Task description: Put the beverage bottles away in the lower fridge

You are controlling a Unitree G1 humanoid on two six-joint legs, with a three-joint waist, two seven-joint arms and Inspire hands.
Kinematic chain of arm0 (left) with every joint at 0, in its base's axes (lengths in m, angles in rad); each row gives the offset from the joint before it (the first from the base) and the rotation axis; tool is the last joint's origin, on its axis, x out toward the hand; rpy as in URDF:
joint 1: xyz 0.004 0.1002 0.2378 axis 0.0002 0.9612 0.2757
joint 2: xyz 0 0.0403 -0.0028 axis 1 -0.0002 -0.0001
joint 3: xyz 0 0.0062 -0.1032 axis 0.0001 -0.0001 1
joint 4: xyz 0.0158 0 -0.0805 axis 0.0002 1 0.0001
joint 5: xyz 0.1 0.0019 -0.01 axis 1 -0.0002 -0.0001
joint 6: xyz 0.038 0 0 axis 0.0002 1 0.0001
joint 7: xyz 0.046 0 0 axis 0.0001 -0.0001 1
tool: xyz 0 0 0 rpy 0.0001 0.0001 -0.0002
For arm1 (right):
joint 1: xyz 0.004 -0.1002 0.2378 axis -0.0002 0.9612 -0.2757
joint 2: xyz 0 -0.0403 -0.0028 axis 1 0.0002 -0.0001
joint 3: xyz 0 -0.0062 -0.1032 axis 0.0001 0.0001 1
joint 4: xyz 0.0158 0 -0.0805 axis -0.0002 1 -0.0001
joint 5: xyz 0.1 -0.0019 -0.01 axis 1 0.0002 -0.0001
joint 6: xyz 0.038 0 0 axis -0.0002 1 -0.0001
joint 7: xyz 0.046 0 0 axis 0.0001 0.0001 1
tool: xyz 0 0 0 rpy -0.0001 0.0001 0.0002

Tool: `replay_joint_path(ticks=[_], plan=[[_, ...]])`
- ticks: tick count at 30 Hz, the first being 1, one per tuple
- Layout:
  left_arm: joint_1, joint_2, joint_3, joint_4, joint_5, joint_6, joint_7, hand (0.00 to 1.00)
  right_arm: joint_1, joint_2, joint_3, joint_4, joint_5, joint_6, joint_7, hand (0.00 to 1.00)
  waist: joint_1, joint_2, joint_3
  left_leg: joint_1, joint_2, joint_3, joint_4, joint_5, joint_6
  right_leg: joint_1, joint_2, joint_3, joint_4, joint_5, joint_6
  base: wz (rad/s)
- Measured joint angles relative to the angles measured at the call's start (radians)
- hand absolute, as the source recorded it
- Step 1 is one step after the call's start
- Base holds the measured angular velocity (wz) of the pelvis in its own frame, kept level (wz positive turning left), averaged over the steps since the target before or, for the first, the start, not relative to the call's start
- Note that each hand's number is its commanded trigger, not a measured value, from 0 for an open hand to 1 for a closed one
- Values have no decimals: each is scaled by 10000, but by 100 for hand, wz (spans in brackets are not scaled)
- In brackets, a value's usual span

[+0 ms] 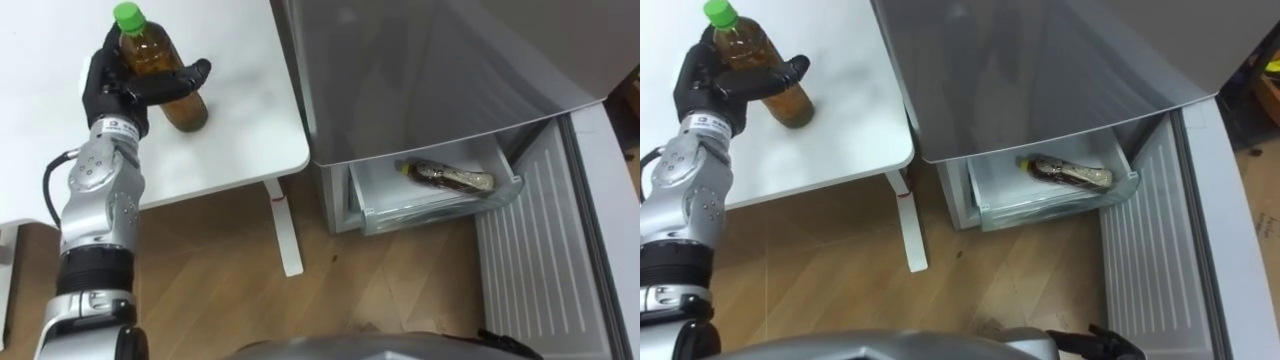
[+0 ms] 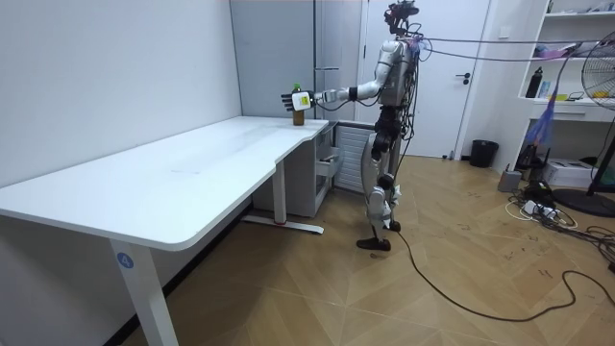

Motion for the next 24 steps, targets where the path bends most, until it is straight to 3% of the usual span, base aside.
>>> replay_joint_path(ticks=[11, 24], plan=[[-131, 133, -122, 263, -14, 286, -144, 100, -6, -11, 2, 2, 5, -3, -31, 0, -3, 65, -21, 8, 0, 16, -3, 0, 0, 0, 0, 14, -2, 0, 0, 0], [-203, 147, -208, 265, 14, 366, -118, 100, -41, -17, -3, -13, -5, -15, -150, 0, -65, 173, -26, -42, 3, 12, -2, 0, 0, -29, 4, 11, 2, 0, 0, 0]])
